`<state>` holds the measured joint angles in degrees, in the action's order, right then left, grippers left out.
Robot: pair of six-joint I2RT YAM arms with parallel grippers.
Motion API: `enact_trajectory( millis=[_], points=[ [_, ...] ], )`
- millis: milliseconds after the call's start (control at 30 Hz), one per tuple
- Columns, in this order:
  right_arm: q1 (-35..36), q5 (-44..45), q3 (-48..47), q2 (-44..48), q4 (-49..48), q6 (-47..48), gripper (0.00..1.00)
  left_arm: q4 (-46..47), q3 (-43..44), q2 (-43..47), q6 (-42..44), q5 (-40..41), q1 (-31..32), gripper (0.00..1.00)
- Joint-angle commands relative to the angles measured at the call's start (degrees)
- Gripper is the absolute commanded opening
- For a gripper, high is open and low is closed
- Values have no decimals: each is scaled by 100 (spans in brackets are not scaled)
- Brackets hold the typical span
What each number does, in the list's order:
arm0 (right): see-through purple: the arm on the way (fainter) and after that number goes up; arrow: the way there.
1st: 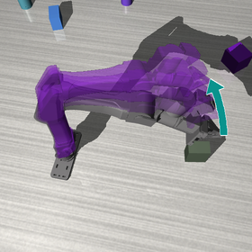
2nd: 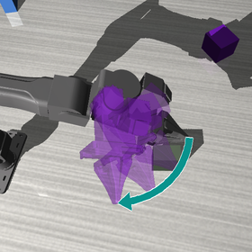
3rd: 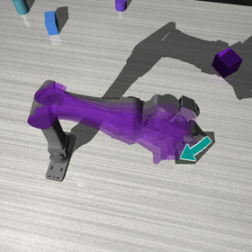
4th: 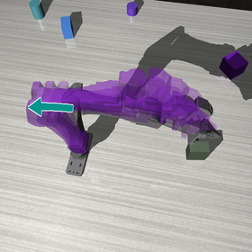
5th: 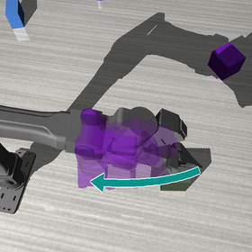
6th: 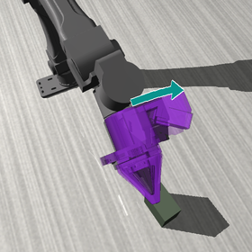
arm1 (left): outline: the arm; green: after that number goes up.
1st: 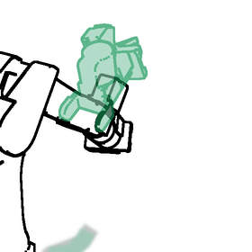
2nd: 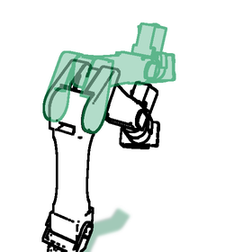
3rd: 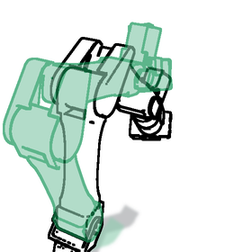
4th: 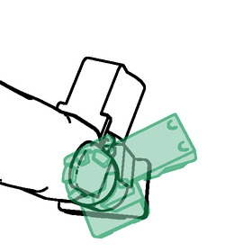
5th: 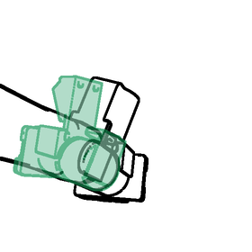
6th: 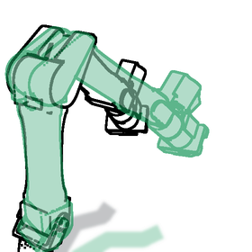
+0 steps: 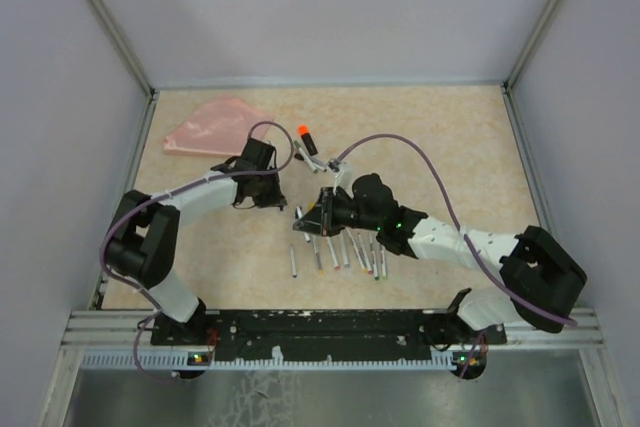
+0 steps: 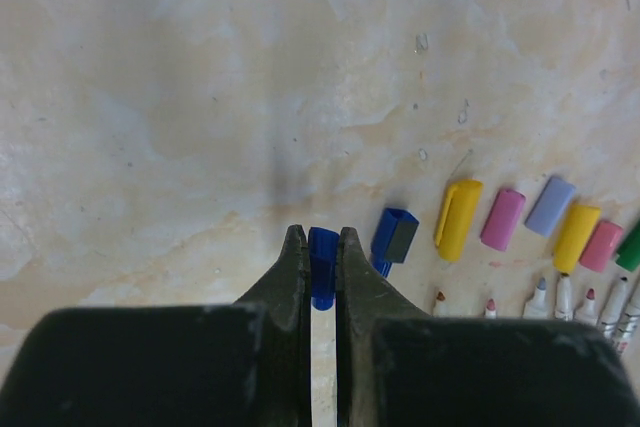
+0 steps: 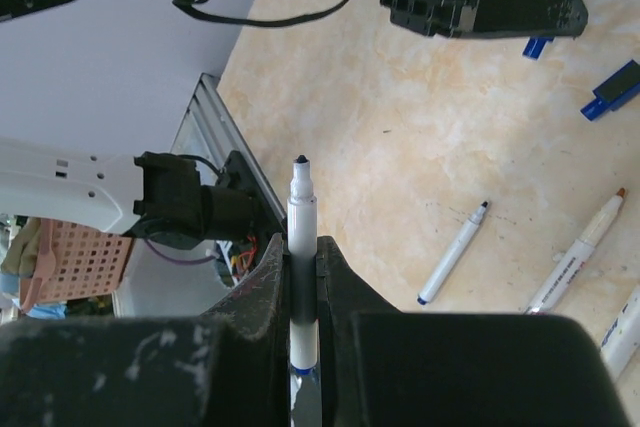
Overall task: Open the pen caps
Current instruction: Place the pen cap at the center of the board.
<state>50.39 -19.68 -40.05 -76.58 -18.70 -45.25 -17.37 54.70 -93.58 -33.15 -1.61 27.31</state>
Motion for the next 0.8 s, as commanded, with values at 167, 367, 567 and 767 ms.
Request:
enact_trajectory(
  millis=[167,367,567,767],
  points=[
    [130,242,50,229,-100,-53,0,-320,397,-530,246,255,58,13],
    [153,312,44,226,-76,-66,0,-354,431,-592,322,239,58,22],
    [197,355,2,171,-55,-76,0,-431,487,-594,375,218,57,33],
    [263,395,-67,55,-79,-96,0,-506,586,-522,473,268,61,38]
  ],
)
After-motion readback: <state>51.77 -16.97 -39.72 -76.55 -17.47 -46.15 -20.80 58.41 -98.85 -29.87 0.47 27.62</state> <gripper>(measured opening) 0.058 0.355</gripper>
